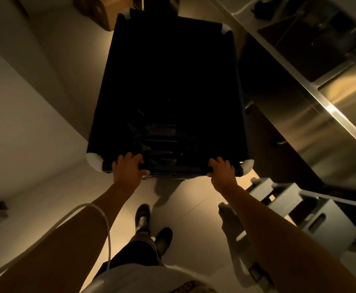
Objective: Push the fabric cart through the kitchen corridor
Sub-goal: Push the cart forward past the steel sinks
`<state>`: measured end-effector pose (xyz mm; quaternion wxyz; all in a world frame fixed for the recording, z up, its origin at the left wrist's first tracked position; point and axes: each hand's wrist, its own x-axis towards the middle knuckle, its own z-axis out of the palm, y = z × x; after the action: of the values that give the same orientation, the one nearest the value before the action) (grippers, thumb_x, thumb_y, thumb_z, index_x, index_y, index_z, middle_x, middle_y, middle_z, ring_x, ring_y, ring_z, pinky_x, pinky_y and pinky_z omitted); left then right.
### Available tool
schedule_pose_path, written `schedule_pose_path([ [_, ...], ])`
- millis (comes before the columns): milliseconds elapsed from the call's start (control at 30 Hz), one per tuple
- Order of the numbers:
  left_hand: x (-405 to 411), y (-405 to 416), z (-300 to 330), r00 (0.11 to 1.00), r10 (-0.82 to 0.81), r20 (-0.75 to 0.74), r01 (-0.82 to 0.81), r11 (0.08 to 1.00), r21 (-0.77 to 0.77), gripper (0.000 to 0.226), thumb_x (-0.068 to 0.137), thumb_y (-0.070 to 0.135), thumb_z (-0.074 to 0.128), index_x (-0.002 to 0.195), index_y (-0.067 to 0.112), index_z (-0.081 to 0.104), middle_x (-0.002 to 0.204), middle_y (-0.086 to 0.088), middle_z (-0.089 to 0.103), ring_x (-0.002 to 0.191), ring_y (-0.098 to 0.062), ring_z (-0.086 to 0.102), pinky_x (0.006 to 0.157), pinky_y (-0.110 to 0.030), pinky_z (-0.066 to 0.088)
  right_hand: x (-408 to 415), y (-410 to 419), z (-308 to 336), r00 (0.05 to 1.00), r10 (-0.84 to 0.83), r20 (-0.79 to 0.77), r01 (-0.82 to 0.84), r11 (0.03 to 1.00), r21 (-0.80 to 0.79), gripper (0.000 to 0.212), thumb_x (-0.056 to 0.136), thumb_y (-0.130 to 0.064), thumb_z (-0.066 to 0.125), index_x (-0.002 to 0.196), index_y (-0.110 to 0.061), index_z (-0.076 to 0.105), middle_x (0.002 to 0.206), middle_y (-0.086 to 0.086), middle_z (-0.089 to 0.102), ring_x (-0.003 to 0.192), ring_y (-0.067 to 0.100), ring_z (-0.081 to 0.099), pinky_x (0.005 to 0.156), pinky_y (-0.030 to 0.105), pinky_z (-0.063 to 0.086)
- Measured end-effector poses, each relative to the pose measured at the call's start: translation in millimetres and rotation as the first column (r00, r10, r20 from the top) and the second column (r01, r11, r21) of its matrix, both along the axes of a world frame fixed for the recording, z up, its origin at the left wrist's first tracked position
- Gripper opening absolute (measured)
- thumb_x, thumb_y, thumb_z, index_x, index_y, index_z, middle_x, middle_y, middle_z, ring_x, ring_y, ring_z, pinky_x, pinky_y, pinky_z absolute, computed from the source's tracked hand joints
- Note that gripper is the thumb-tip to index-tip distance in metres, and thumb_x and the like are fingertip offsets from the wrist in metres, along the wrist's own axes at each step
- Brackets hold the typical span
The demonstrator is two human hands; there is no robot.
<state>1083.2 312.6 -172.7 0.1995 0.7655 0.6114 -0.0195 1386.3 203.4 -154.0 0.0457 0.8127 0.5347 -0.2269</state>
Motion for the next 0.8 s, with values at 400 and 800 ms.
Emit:
schedule_pose_path([
  [400,38,61,-6,0.998,0.059,0.030,-0.058,0.997,-0.050,0.040,0.068,0.054,0.078,0.096,0.032,0.059,0.108,-0.002,0.060,0.107,-0.030,0.054,0.088,-0.047,0.046,52,93,7,0.998,0.060,-0.033,-0.061,0.998,-0.009,0.040,0.096,-0.022,0.066,0.134,-0.021,0.055,0.133,0.005,0.053,0.131,0.031,0.046,0.118,0.052,0.034],
  [800,69,129,-5,0.988,0.138,0.064,-0.132,0.987,-0.090,0.039,0.070,0.052,0.076,0.098,0.031,0.059,0.110,0.001,0.058,0.107,-0.027,0.053,0.088,-0.045,0.042,90,197,14,0.991,0.132,-0.031,-0.134,0.988,-0.079,0.041,0.095,-0.023,0.068,0.133,-0.020,0.055,0.135,0.005,0.052,0.132,0.031,0.046,0.117,0.052,0.036],
])
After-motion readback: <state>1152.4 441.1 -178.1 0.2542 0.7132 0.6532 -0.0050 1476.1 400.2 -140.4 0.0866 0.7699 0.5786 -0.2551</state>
